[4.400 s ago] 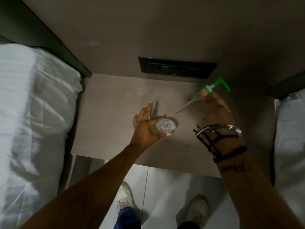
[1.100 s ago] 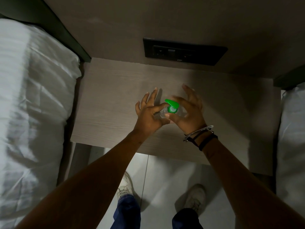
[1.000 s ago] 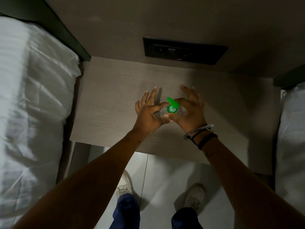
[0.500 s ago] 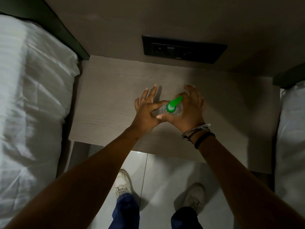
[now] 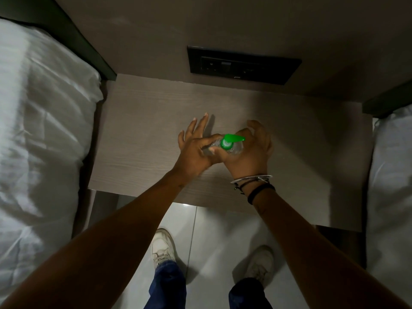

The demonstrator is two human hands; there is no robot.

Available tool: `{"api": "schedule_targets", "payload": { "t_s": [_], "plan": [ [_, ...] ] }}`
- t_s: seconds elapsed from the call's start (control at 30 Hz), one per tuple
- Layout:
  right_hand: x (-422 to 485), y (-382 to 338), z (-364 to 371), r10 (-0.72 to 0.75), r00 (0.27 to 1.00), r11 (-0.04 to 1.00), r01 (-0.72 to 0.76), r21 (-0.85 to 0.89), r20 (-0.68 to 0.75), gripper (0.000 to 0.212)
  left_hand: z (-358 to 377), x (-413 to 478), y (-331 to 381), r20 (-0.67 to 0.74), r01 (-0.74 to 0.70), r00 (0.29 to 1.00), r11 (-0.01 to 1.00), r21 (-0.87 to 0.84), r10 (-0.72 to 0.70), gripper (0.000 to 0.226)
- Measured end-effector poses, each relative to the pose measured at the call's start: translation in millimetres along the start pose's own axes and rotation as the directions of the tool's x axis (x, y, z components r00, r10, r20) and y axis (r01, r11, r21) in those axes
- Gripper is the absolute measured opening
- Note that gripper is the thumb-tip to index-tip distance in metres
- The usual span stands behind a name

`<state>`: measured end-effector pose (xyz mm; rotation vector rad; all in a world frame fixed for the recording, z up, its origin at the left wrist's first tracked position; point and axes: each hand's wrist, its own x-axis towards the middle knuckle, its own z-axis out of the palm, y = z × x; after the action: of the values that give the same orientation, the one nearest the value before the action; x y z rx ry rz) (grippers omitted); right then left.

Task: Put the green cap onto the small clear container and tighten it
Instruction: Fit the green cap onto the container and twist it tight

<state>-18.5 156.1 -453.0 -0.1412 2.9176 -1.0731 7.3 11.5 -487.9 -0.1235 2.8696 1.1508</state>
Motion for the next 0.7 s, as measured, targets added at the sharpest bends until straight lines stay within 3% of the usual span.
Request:
{"api": "schedule_targets", "payload": {
  "t_s": [0.07, 0.2, 0.3, 0.53, 0.63, 0.7],
  "plan": [
    [-1.2, 3.1, 0.4, 0.007, 0.998, 1.000, -0.008, 0.023, 0.056, 0.077, 1.5, -0.1, 0.1, -0.002, -0.009, 1.000, 1.000, -0.007, 0.009, 0.049],
    [1.0, 6.7, -4.0, -0.052, 0.995, 0.986, 0.038, 0.165, 0.081, 0.041, 4.4, 2.4, 1.6, 0.000, -0.001, 1.000, 0.999, -0.036, 0.001, 0.054],
    [2.8, 8.0, -4.9, -0.016, 0.999, 0.983, 0.010, 0.182, 0.032, 0.032, 7.7, 2.7, 2.6, 0.006, -0.001, 1.000, 1.000, -0.016, 0.001, 0.051],
    [-1.9, 1.2, 5.5, 0.056, 0.997, 0.994, -0.050, 0.102, -0.053, 0.045, 8.5, -1.7, 1.9, 0.009, 0.023, 1.000, 0.999, -0.035, -0.022, 0.051],
    [-0.8, 4.1, 2.4, 0.055, 0.998, 0.995, -0.052, 0.088, -0.035, 0.050, 8.8, 0.7, 4.1, 0.006, 0.026, 1.000, 0.999, -0.036, -0.026, 0.050],
    [-2.2, 5.1, -1.5, 0.051, 0.999, 0.997, -0.052, 0.056, 0.011, 0.064, 7.8, 2.0, 2.9, 0.003, 0.019, 1.000, 1.000, -0.024, -0.019, 0.049]
  ]
}}
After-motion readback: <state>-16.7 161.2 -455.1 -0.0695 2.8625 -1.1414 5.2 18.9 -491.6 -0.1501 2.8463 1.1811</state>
